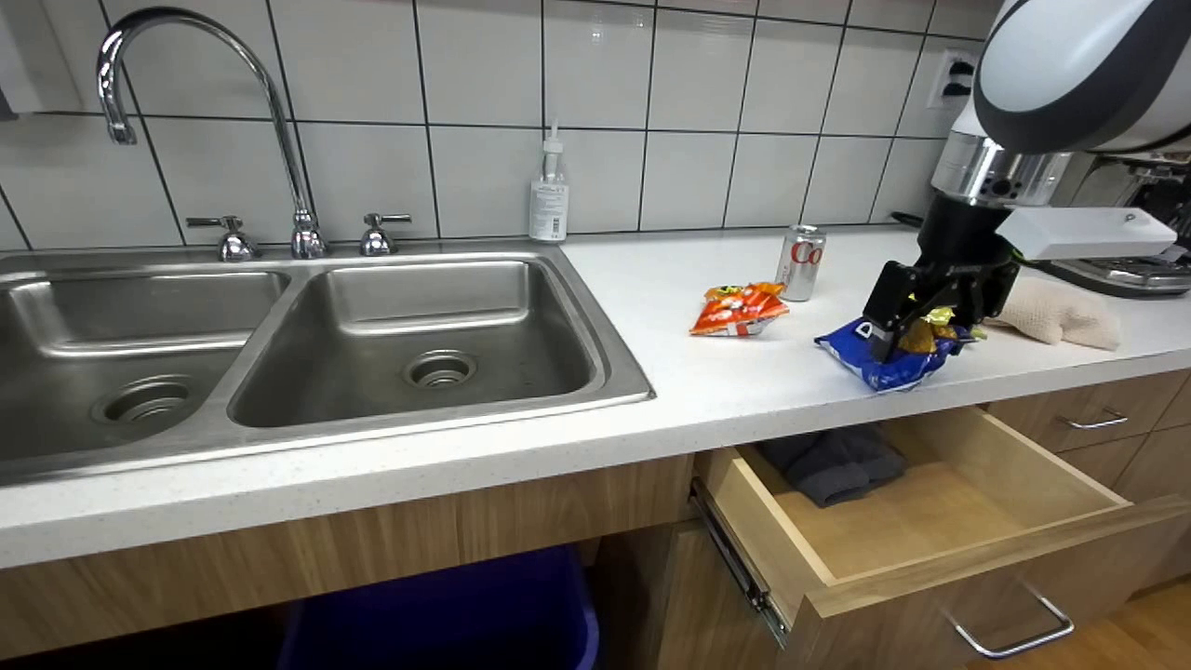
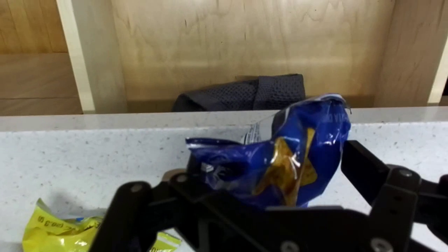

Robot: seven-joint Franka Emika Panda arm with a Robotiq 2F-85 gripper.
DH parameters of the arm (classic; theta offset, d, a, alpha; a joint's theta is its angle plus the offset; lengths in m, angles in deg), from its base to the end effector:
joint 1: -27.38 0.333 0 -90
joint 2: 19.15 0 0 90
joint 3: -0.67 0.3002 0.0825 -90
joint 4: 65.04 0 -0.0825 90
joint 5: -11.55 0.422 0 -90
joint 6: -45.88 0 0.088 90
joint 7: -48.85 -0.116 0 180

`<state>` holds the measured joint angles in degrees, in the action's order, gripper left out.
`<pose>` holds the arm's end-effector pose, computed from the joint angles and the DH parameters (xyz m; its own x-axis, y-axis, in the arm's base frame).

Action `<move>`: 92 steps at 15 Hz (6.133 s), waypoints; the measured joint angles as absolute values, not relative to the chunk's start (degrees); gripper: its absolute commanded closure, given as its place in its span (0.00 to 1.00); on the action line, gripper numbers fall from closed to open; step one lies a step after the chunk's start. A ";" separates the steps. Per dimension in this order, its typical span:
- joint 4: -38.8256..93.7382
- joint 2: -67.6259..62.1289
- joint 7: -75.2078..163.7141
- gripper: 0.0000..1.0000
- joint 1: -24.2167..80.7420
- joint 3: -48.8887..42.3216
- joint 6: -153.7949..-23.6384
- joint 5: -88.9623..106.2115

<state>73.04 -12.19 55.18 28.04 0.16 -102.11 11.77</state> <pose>0.5215 0.0012 0.2111 0.9926 0.1097 0.0513 0.1096 -0.9940 0.0046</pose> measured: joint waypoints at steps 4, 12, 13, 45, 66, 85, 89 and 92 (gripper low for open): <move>75.77 -13.98 56.38 0.00 28.30 0.99 -102.11 11.77; 78.48 -15.79 57.37 0.00 29.06 1.91 -102.11 11.77; 78.47 -16.40 57.39 0.00 29.06 1.97 -102.05 11.85; 57.15 -0.03 57.03 0.00 28.86 1.22 -104.25 14.67; 75.82 -14.35 58.11 0.00 27.56 1.05 -104.10 14.36; 84.43 -25.20 60.72 0.00 30.13 2.48 -101.10 14.86; 84.45 -24.91 60.72 0.00 30.13 2.46 -101.13 14.85; 84.45 -24.91 60.72 0.00 30.13 2.46 -101.13 14.85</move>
